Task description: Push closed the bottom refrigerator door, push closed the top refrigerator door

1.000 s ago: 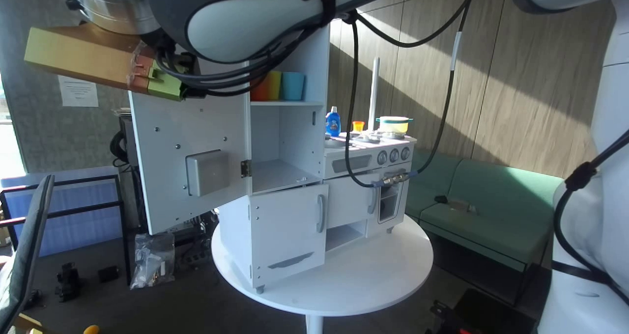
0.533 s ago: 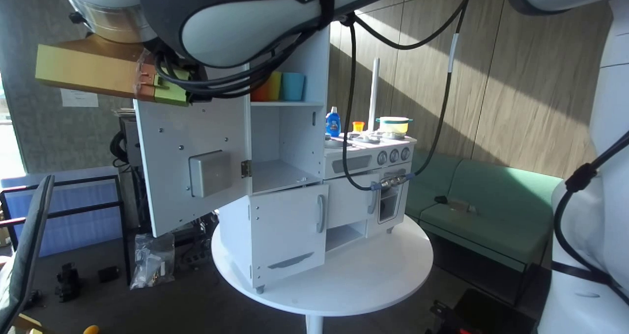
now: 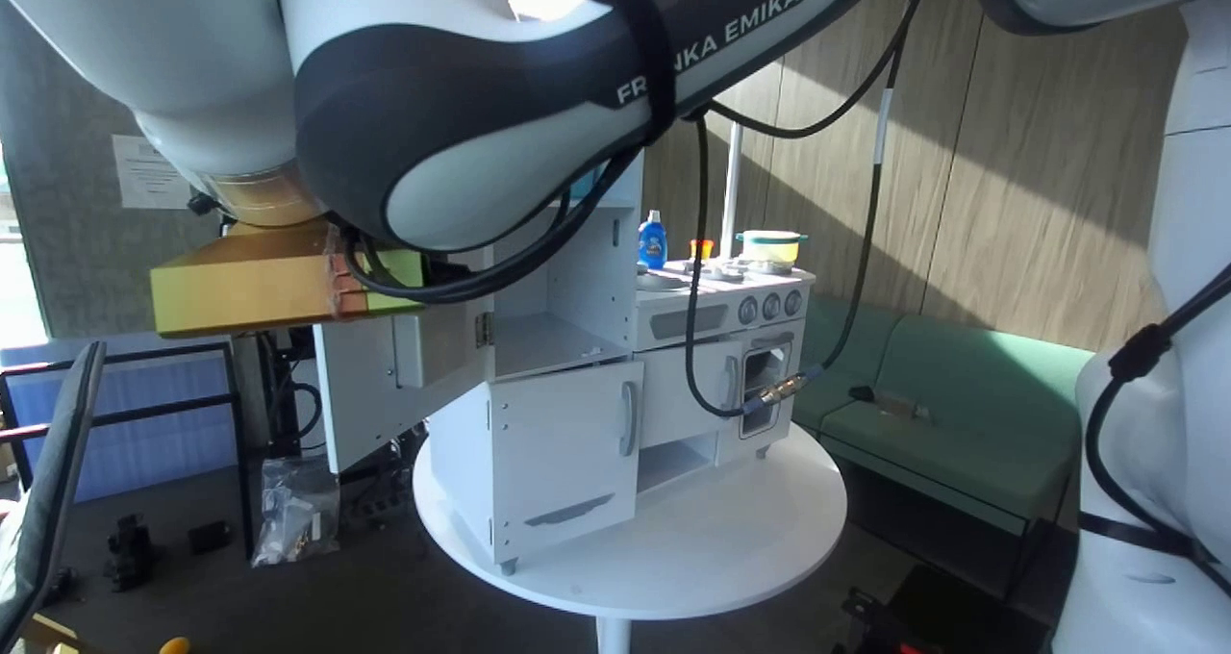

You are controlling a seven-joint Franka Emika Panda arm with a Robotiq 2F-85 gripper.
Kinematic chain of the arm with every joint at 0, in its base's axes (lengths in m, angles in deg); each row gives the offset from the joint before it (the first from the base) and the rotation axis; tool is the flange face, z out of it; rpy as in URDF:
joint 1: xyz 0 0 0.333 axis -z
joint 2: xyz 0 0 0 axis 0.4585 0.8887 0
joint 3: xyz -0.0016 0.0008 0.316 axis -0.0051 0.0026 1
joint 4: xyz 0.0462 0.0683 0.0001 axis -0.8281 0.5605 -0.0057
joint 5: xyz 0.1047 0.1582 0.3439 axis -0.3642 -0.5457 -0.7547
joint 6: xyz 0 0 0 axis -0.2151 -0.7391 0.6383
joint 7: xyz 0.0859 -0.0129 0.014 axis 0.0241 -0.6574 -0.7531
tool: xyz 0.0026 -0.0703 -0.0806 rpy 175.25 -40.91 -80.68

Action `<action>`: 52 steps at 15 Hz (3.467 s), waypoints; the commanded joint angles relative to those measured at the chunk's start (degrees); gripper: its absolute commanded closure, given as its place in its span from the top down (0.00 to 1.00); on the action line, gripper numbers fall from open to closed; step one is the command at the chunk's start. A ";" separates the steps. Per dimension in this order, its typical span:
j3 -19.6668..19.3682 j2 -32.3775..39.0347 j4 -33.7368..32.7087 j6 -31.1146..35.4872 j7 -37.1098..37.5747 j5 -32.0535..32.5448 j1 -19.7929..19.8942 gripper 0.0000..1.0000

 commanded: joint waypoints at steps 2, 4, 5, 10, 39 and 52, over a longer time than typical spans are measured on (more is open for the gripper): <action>-0.41 -8.18 8.23 -0.03 -2.37 -1.38 0.37 1.00; -0.03 -11.24 11.14 -0.97 -1.09 -0.67 0.13 1.00; 0.05 -12.78 12.27 -1.41 -0.77 -0.66 0.21 1.00; 0.49 -19.70 19.29 -1.81 -0.35 -4.27 0.40 1.00; -12.86 -43.42 35.71 12.99 4.91 -5.26 18.98 1.00; -23.59 -35.84 32.09 38.51 7.78 5.93 25.26 1.00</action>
